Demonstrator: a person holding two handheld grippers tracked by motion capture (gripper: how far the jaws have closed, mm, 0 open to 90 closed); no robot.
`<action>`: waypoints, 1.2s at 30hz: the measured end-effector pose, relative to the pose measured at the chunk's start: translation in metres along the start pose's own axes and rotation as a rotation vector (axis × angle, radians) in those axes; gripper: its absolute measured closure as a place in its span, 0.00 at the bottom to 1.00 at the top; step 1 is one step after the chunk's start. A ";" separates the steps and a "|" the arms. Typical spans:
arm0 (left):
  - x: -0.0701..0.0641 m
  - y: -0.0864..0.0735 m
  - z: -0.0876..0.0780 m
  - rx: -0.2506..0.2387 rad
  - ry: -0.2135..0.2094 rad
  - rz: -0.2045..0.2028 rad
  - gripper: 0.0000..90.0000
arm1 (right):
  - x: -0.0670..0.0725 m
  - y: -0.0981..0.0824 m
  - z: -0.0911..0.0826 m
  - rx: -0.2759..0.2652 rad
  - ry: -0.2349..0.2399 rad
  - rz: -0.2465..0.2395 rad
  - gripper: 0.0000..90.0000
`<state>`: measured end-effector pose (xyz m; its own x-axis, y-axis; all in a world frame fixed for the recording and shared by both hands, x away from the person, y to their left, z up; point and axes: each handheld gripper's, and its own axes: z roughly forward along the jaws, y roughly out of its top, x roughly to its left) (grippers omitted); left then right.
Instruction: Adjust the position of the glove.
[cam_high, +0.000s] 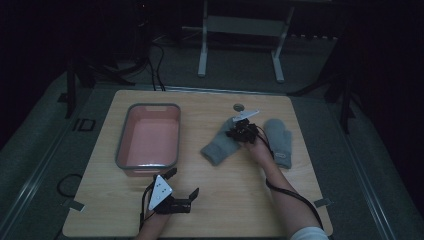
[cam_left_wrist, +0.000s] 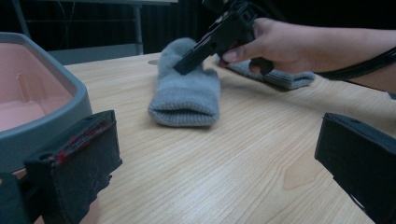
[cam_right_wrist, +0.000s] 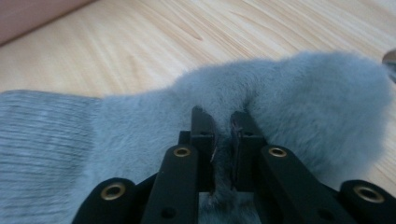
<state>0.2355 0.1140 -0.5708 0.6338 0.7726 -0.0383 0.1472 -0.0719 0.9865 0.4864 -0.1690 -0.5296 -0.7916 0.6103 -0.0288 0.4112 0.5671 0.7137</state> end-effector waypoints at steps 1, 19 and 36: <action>0.000 0.000 0.000 0.000 0.000 -0.002 0.00 | 0.001 0.000 -0.004 -0.006 0.019 -0.012 0.94; -0.001 0.000 0.000 0.003 0.005 0.006 0.00 | 0.042 -0.008 -0.049 0.002 0.429 -0.262 0.95; -0.001 0.000 0.000 0.004 0.003 0.011 0.00 | 0.042 -0.018 -0.022 0.052 0.335 -0.228 0.37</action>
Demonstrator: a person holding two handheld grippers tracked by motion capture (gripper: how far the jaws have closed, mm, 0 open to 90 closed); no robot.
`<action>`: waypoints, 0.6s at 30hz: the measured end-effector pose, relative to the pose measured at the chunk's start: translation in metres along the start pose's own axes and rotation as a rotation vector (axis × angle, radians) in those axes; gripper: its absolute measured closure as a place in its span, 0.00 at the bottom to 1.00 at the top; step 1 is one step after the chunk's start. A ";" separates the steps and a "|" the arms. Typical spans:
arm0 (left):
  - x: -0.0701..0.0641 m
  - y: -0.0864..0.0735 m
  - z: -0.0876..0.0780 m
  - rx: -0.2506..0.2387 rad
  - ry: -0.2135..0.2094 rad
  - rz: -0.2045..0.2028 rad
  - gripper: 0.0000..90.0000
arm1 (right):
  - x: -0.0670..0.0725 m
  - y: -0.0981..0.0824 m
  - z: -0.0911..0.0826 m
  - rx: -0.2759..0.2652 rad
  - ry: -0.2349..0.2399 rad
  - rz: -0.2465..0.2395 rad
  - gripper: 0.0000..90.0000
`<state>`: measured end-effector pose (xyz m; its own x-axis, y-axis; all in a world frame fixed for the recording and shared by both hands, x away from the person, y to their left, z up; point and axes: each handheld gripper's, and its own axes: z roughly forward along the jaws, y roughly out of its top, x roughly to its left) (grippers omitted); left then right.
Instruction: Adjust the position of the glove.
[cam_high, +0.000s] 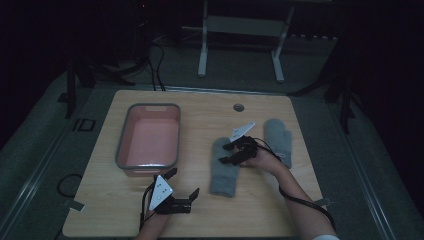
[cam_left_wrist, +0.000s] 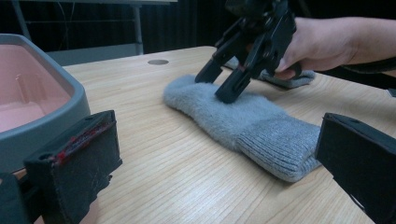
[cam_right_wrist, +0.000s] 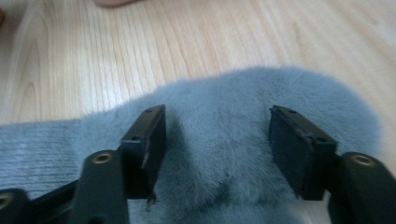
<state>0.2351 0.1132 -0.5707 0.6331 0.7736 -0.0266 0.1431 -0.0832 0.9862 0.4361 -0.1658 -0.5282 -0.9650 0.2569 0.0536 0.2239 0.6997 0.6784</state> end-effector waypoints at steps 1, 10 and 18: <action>0.000 0.000 0.000 0.000 0.000 -0.001 0.00 | 0.001 0.001 -0.003 -0.006 -0.016 -0.004 0.33; 0.000 0.000 0.000 0.002 0.001 0.003 0.00 | 0.040 -0.001 -0.023 -0.062 -0.162 0.097 0.87; 0.000 0.000 0.000 0.003 0.003 0.003 0.00 | 0.066 -0.028 -0.010 -0.041 -0.224 0.160 1.00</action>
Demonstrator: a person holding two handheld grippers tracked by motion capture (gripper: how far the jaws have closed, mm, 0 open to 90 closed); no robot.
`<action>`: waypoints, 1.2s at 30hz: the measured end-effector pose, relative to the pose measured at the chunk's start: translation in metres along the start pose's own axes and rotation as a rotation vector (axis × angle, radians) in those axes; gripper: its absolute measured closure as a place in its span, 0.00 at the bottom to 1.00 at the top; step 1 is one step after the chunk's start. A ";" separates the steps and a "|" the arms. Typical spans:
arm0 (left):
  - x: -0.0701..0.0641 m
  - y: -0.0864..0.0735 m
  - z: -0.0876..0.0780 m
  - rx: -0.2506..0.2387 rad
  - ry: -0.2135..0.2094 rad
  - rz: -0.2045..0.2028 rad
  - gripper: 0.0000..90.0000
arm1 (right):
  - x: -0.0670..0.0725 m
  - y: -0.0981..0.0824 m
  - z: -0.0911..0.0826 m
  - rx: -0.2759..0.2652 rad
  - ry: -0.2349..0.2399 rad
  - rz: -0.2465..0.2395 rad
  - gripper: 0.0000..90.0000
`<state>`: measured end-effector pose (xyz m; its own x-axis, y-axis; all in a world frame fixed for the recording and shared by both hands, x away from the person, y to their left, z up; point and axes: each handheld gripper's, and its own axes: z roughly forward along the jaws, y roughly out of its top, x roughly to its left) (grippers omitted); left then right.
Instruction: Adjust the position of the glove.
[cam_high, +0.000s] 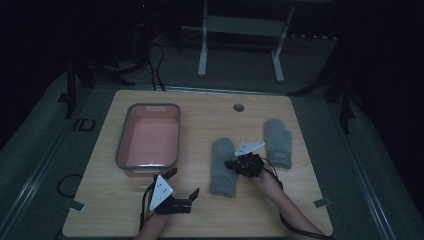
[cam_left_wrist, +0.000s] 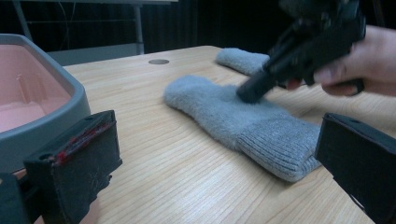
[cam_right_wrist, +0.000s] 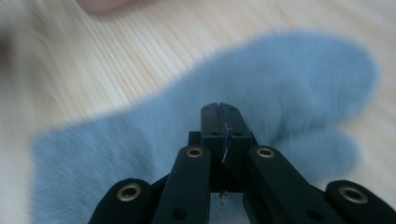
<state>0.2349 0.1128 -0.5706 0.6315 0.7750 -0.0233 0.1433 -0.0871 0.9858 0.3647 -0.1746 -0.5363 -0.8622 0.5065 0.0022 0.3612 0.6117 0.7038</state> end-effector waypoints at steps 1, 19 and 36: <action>0.000 0.000 0.000 0.000 0.000 0.000 0.00 | 0.000 -0.005 0.003 0.012 0.004 -0.002 1.00; 0.000 0.000 0.000 0.001 0.000 -0.001 0.00 | -0.032 0.006 0.019 0.008 0.025 -0.038 1.00; 0.000 0.000 0.000 0.002 0.001 -0.001 0.00 | -0.056 -0.004 -0.059 -0.163 -0.195 0.094 0.17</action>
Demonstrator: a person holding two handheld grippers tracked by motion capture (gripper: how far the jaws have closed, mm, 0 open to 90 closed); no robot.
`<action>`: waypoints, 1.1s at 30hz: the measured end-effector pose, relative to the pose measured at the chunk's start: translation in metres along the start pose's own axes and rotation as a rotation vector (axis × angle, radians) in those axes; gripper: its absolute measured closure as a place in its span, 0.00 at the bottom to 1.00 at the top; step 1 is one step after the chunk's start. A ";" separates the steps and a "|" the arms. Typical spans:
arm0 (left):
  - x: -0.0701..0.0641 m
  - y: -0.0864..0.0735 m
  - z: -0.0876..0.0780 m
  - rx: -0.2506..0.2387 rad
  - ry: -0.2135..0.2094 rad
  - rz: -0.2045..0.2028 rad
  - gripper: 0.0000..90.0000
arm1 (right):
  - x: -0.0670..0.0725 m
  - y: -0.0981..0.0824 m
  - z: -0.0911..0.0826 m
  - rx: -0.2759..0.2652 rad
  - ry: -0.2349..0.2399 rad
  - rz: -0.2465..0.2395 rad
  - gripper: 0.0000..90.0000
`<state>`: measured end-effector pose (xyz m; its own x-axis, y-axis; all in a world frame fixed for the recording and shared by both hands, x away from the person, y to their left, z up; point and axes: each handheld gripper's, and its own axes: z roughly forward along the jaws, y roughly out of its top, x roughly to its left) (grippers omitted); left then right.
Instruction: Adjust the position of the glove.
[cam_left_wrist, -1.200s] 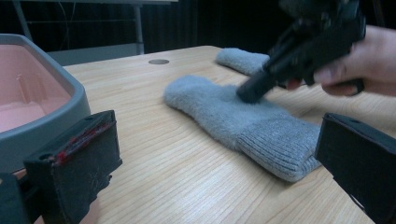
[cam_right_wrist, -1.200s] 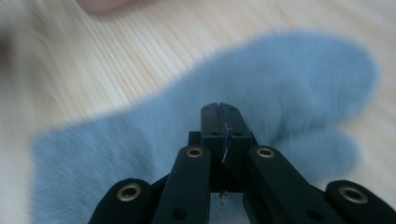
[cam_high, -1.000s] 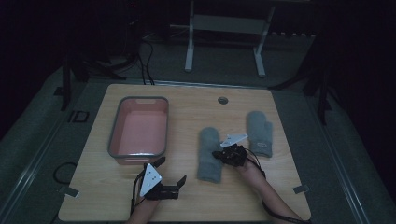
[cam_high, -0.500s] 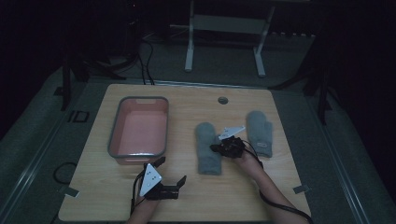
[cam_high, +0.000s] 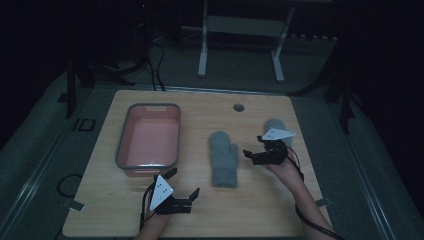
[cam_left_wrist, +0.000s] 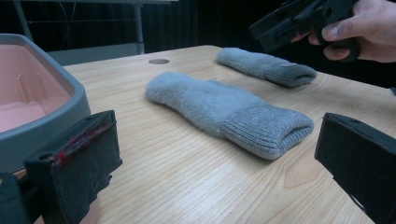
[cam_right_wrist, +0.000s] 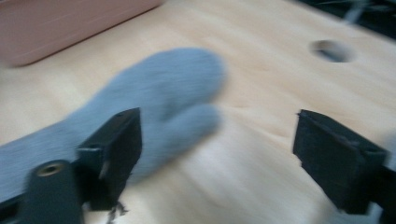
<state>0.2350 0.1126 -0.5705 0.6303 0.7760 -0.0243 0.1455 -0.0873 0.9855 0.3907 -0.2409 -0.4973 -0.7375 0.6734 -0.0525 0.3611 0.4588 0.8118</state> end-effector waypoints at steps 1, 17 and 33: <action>0.000 0.000 0.000 0.000 0.000 0.000 0.00 | -0.005 -0.001 -0.004 -0.007 -0.030 0.014 0.17; 0.000 0.000 0.000 -0.001 0.000 -0.002 0.00 | -0.087 -0.033 -0.020 0.029 -0.247 0.287 0.29; 0.000 0.000 0.000 -0.001 0.000 0.004 0.00 | -0.094 -0.054 0.023 0.148 -0.352 0.328 0.63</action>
<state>0.2346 0.1124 -0.5706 0.6312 0.7754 -0.0202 0.1423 -0.0901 0.9857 0.4536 -0.3160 -0.5494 -0.3441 0.9387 -0.0222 0.6375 0.2509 0.7284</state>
